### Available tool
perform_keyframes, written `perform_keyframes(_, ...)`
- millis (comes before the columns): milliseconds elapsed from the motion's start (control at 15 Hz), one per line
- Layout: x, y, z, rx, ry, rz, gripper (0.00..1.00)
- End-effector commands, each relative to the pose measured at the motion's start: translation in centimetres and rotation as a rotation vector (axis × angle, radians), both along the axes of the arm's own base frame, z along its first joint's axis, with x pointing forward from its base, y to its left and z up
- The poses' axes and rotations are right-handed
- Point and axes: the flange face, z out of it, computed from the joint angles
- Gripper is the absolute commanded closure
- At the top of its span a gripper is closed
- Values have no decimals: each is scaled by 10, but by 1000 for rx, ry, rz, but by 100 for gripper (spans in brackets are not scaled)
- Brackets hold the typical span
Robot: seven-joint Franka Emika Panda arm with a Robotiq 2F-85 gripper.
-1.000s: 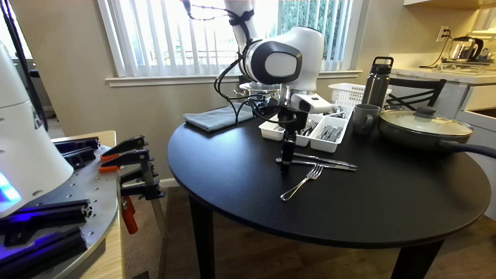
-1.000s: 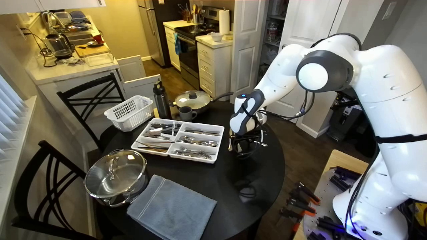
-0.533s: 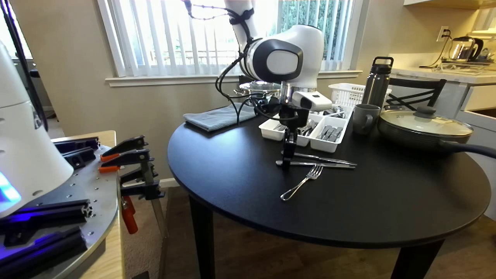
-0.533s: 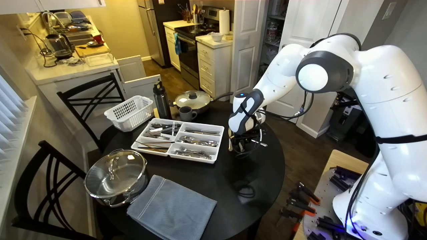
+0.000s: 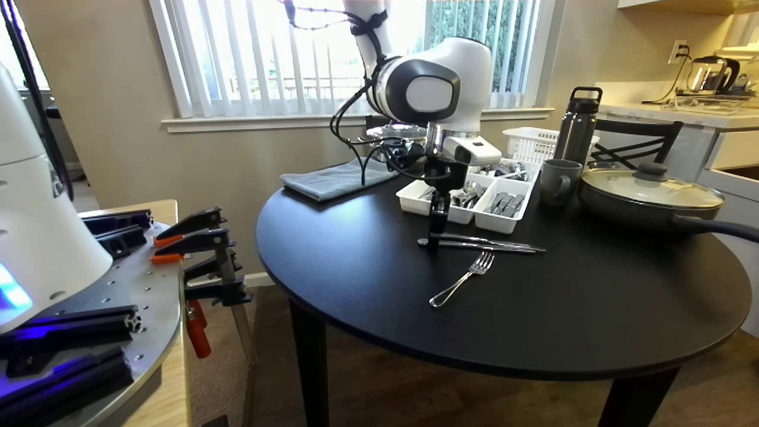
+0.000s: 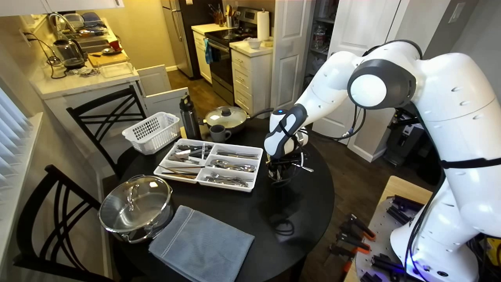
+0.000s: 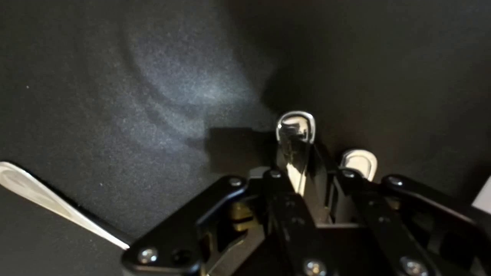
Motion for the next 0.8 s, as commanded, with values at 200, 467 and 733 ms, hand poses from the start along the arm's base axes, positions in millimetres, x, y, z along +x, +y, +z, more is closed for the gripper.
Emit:
perform_keyframes(200, -49, -26, 21, -23, -40, -286, 94)
perform_keyframes(467, -62, -33, 36, -96, -59, -331, 94)
perform_keyframes(733, -52, -16, 58, -181, -80, -232, 94)
